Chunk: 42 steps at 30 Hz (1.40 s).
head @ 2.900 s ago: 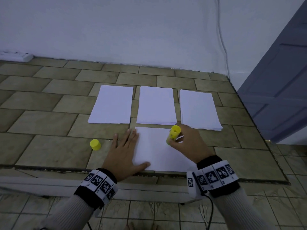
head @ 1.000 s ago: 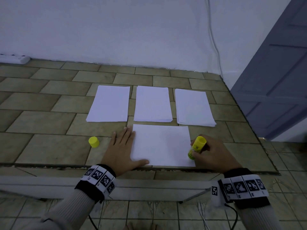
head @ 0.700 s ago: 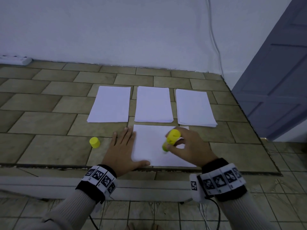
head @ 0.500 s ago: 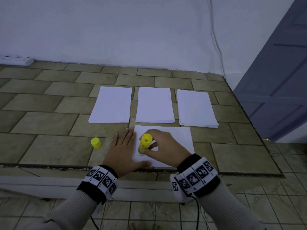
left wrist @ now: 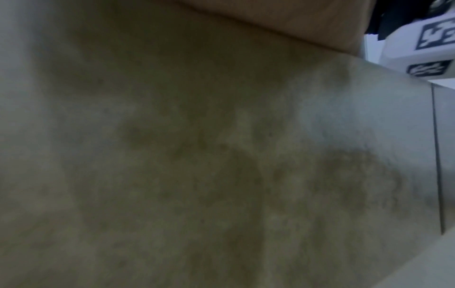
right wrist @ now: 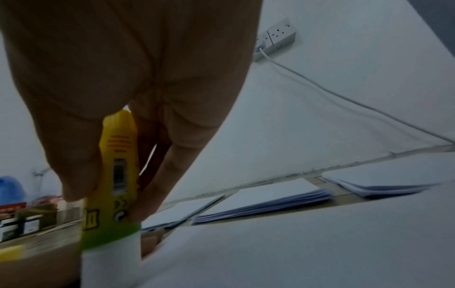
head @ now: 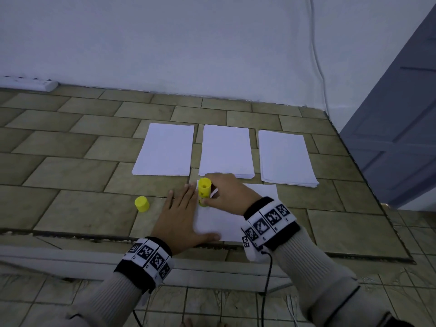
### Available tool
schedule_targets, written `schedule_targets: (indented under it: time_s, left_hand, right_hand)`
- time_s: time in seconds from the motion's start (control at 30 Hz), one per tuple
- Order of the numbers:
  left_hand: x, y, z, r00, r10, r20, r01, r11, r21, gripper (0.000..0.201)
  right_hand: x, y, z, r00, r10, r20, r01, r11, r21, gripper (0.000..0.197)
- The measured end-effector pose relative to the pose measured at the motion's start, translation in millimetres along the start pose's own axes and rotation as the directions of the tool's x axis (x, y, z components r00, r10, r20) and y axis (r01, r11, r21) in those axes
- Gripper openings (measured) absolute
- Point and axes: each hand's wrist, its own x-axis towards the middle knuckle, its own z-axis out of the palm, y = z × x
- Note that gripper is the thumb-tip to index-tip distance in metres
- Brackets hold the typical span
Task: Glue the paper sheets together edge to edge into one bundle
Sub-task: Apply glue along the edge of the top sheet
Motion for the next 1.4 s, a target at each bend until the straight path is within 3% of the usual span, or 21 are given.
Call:
schedule_targets:
  time_s: [0.3,0.57,0.8,1.13,1.4]
  left_hand:
    - [-1,1,-3,0.999,-0.03,0.038,0.03,0.999,0.012,0.145]
    - [-1,2,-1,0.999,-0.042,0.023,0.041,0.998,0.045,0.138]
    - [-1,1,0,0.999,-0.034,0.03,0.032,0.998,0.054,0.138]
    - [0,1,0,0.999,-0.032,0.043,0.029,0.998,0.058,0.137]
    - [0,1,-1,0.999,-0.025,0.042,0.023,0.999,0.042,0.137]
  right_hand:
    - [36,21,-21,0.987,0.137,-0.085,-0.14,0.989,-0.038,0.018]
    - [-45,29,-30,0.98,0.128,-0.154,-0.095,0.974,0.207,0.011]
    - [-87,30,-17,0.991,0.107,-0.078,-0.081,0.955,0.285,0.019]
    - [-77,29,-17,0.997,0.051,-0.058,-0.041,0.984,0.171,0.02]
    - [-36,50,-41,0.978,0.139,-0.155,-0.129,0.989,0.072,0.012]
